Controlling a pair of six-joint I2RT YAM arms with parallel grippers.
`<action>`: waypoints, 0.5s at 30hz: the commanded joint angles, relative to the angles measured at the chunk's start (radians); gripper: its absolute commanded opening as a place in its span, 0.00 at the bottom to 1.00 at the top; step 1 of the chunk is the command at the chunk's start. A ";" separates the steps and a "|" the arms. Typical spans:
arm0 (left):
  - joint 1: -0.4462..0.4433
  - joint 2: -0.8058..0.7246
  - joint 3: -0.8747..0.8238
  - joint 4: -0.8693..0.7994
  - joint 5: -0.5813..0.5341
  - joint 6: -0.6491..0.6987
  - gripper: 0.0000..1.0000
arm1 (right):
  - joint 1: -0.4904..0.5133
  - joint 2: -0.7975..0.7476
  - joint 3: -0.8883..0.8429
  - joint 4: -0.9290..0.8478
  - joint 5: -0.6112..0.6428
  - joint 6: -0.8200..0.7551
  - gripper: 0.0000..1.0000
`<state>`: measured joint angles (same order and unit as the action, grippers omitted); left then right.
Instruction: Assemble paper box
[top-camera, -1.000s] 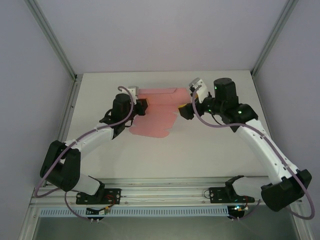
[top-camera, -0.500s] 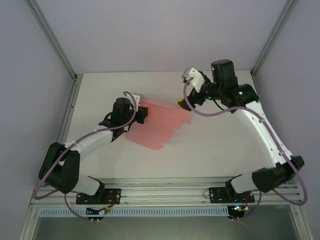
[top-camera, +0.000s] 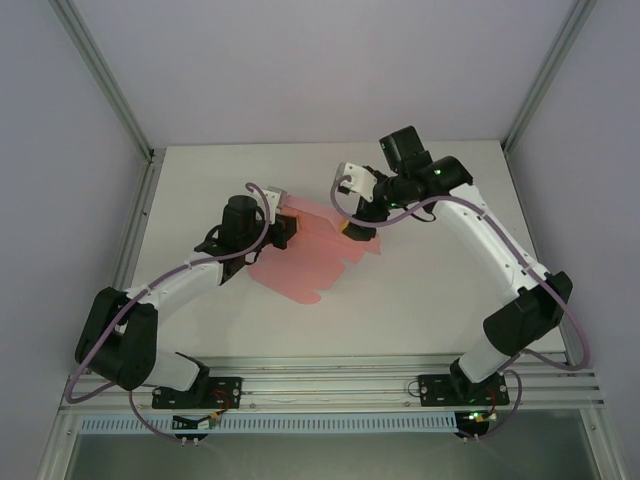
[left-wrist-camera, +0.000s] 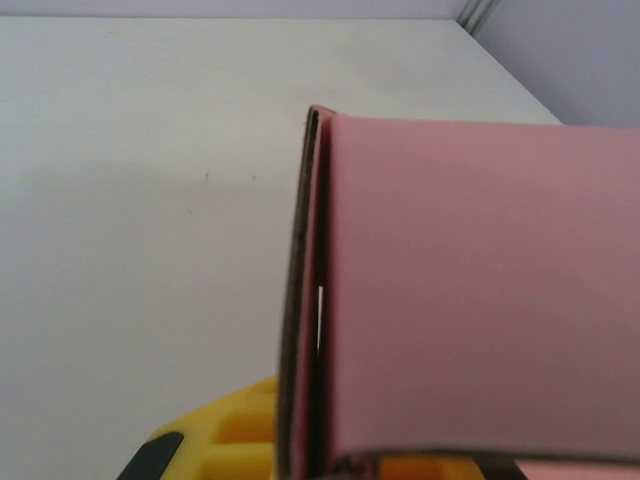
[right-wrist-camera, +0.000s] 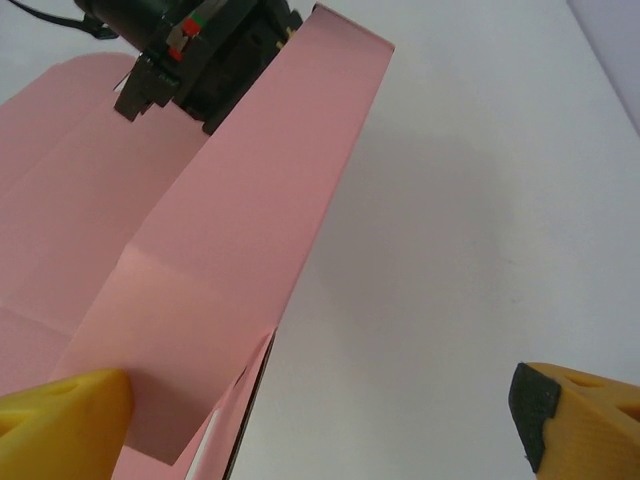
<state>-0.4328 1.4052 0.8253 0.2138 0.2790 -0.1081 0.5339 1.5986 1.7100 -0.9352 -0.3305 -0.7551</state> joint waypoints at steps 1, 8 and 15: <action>0.003 -0.030 0.012 0.050 0.096 -0.030 0.00 | 0.016 -0.023 -0.059 0.143 -0.001 0.030 0.97; 0.000 -0.002 0.006 0.100 0.157 -0.085 0.00 | 0.079 -0.066 -0.239 0.587 0.137 0.212 0.97; -0.006 -0.012 -0.012 0.122 0.050 -0.153 0.00 | 0.111 -0.099 -0.367 0.895 0.495 0.333 1.00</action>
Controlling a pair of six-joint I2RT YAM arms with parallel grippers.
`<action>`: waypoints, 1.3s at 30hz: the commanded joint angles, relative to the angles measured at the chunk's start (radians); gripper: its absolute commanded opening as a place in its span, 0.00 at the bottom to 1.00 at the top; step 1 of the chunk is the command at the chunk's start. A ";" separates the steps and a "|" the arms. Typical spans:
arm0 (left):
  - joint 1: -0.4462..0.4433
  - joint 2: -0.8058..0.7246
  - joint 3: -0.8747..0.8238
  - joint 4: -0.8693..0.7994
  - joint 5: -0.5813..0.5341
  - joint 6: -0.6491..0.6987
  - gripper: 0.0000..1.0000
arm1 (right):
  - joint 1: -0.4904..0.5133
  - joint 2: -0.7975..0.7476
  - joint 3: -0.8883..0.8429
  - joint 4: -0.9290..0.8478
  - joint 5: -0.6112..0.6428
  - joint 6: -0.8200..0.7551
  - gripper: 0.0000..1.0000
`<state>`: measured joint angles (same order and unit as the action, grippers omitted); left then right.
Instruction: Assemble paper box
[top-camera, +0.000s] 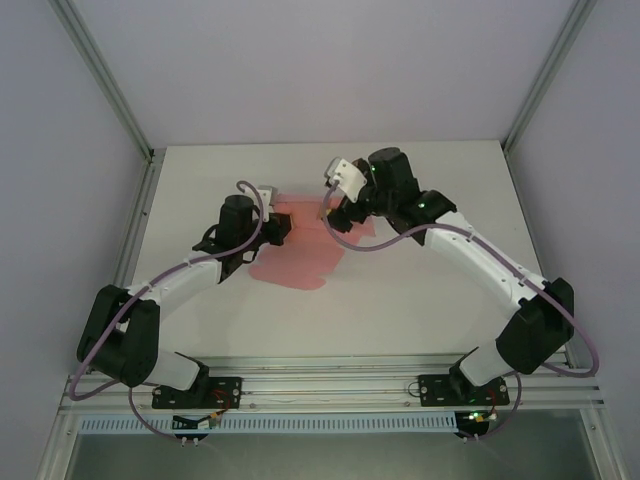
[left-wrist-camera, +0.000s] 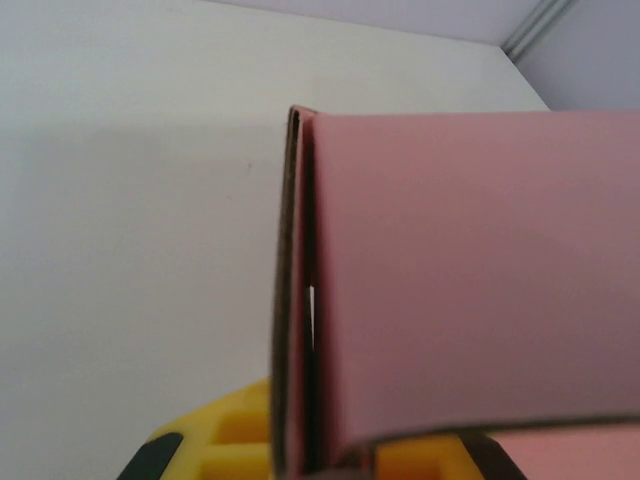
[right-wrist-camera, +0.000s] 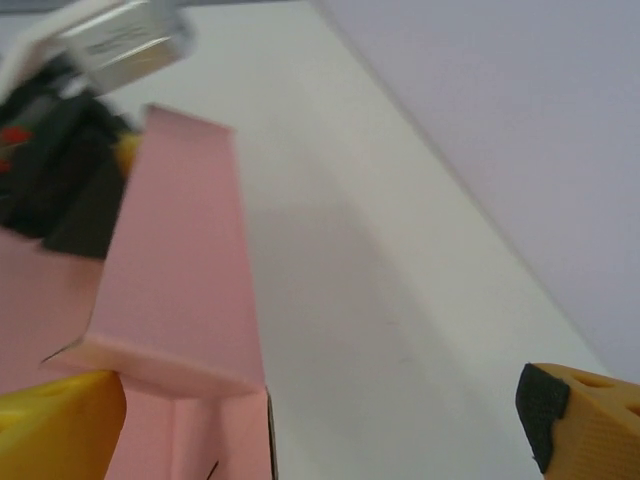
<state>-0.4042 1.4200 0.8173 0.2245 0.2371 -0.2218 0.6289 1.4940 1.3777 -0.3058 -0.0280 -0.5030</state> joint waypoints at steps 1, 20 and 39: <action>-0.035 -0.030 -0.010 0.125 0.105 -0.042 0.00 | 0.024 0.007 -0.043 0.284 0.235 0.054 1.00; 0.039 -0.039 -0.049 0.192 -0.133 -0.207 0.00 | 0.024 -0.251 -0.025 -0.009 0.332 0.157 1.00; 0.066 -0.173 -0.166 0.472 -0.004 -0.313 0.00 | -0.380 -0.230 -0.395 0.605 -0.894 1.095 1.00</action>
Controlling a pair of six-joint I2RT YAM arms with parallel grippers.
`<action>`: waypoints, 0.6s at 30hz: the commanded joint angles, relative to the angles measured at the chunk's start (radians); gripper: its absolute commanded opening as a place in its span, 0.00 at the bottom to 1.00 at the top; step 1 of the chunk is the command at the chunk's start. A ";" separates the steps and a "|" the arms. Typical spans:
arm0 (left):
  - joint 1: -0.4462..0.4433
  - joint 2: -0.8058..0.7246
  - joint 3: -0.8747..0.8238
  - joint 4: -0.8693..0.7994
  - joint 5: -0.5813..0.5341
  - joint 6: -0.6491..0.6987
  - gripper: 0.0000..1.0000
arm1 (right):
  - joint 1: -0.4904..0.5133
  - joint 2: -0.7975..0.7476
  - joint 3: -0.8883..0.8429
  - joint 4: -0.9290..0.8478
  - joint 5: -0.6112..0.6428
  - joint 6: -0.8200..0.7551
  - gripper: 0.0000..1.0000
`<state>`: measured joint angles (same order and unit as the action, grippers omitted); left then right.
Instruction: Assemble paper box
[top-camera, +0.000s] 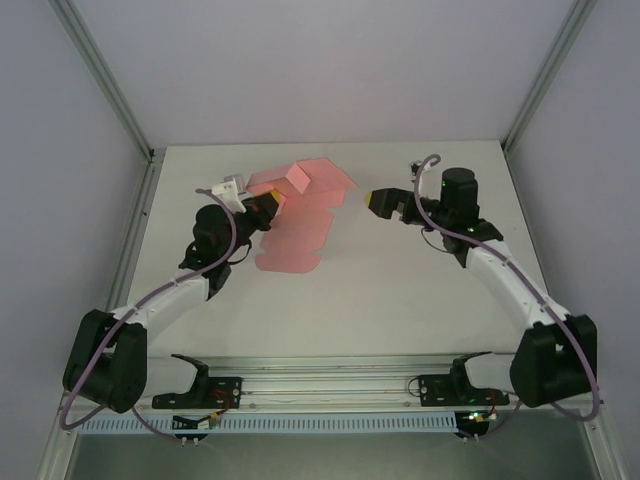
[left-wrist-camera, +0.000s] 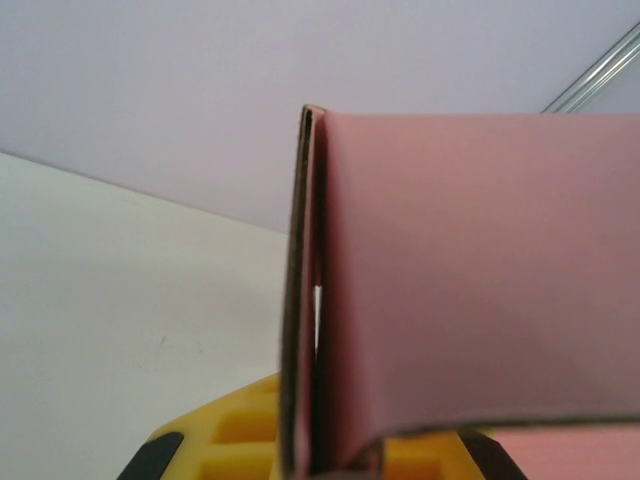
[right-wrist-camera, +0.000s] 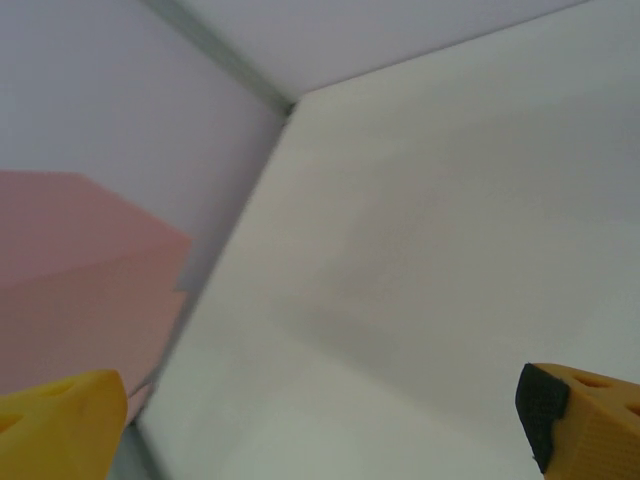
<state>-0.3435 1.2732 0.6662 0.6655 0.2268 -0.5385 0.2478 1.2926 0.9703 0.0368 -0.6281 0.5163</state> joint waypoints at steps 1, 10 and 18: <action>0.006 -0.031 -0.012 0.005 0.006 0.020 0.00 | 0.001 -0.036 0.006 0.279 -0.327 0.034 1.00; 0.008 -0.025 0.075 -0.213 0.074 0.095 0.00 | 0.013 -0.034 0.133 0.009 -0.304 -0.307 1.00; 0.006 0.011 0.092 -0.178 0.227 0.098 0.00 | 0.028 0.094 0.256 -0.169 -0.051 -0.357 1.00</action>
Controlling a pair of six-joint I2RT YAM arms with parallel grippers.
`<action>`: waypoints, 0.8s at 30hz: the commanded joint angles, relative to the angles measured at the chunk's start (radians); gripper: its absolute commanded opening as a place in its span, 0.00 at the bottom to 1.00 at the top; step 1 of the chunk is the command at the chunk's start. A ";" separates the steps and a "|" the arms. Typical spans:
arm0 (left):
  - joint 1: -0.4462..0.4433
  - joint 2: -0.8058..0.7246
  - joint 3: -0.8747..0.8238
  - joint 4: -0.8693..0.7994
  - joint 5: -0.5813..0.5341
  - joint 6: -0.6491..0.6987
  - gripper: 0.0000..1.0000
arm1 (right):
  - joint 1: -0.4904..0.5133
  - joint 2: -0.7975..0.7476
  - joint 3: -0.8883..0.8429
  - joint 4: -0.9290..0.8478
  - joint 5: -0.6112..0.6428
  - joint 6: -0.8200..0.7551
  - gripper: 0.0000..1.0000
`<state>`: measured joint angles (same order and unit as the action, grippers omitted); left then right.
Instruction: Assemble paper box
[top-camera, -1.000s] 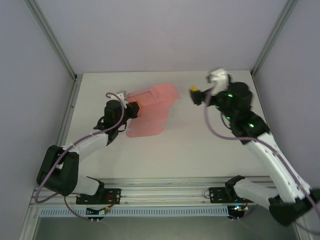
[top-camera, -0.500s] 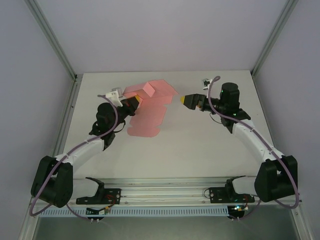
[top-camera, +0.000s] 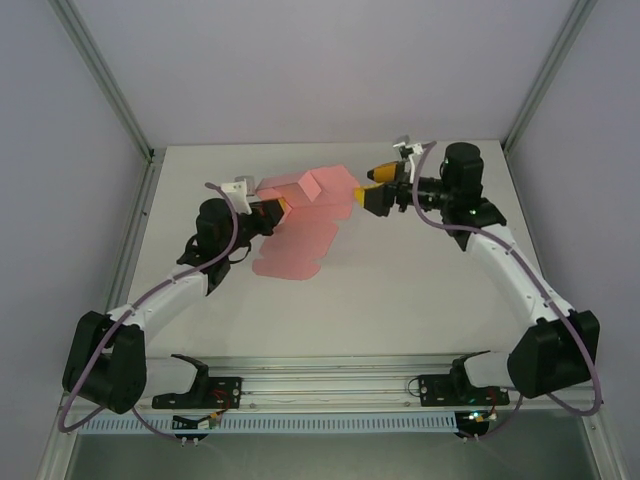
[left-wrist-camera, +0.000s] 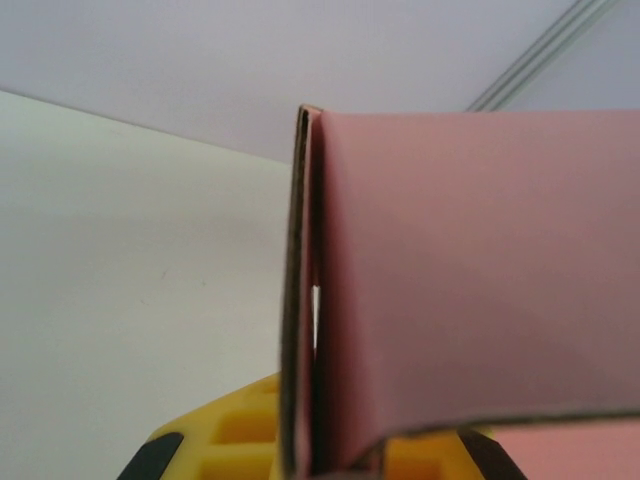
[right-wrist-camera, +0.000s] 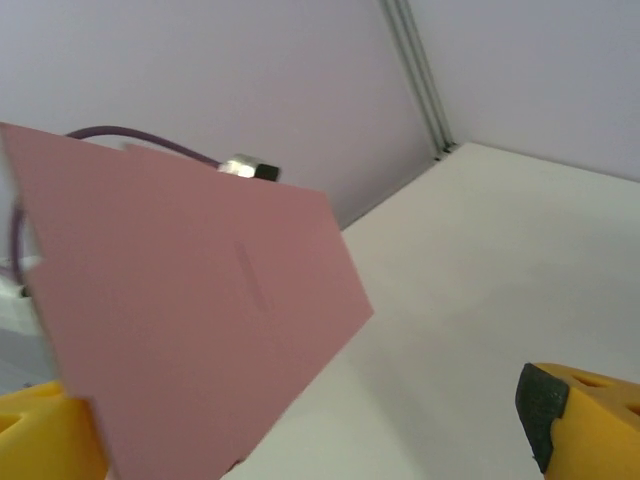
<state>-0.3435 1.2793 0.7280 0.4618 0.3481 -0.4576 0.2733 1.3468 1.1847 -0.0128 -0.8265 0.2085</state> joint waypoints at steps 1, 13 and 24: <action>0.005 0.005 0.036 0.016 0.116 0.021 0.00 | 0.003 0.054 0.057 -0.146 0.187 -0.053 1.00; 0.005 0.012 0.043 -0.009 0.022 0.030 0.00 | 0.008 -0.007 0.004 -0.137 0.004 -0.071 1.00; 0.005 0.016 0.013 0.113 -0.049 -0.053 0.00 | 0.010 -0.137 -0.221 0.109 0.033 0.161 1.00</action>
<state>-0.3378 1.2968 0.7311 0.4782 0.2943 -0.4778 0.2771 1.1717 0.9600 0.0177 -0.7776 0.2905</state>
